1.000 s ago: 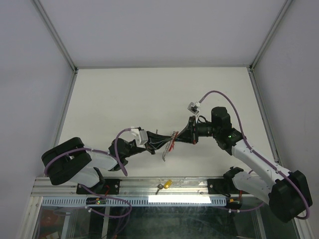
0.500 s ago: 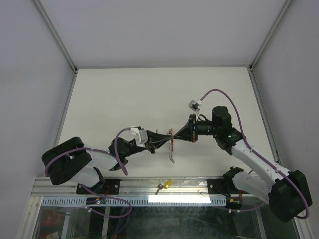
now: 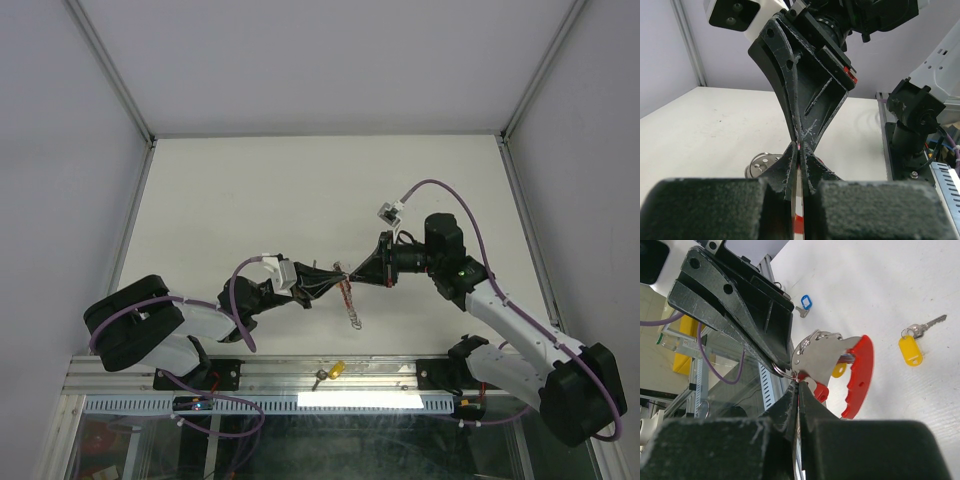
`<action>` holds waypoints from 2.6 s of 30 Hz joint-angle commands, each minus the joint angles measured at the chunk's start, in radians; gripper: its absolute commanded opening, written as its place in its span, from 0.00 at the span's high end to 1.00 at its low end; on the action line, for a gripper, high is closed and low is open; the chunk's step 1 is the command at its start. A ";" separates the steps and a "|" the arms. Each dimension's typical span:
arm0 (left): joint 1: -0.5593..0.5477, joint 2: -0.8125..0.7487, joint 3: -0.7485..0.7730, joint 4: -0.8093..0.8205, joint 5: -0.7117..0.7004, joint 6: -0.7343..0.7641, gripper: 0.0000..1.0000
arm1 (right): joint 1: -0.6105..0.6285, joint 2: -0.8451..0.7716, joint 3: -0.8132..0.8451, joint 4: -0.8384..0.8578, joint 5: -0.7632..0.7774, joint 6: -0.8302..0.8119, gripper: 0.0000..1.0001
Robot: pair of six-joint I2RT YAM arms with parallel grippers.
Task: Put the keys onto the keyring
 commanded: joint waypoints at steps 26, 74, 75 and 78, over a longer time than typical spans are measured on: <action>0.003 0.031 0.029 0.274 0.027 -0.028 1.00 | -0.002 -0.002 0.089 -0.015 -0.088 0.103 1.00; 0.004 0.011 0.018 0.276 0.036 -0.013 1.00 | -0.010 0.031 0.053 -0.022 0.013 0.061 1.00; 0.004 0.012 0.017 0.275 0.034 -0.011 1.00 | -0.010 0.030 0.050 -0.022 0.007 0.061 1.00; 0.004 0.011 0.013 0.276 0.032 -0.011 1.00 | -0.011 0.033 0.051 -0.035 -0.026 0.055 1.00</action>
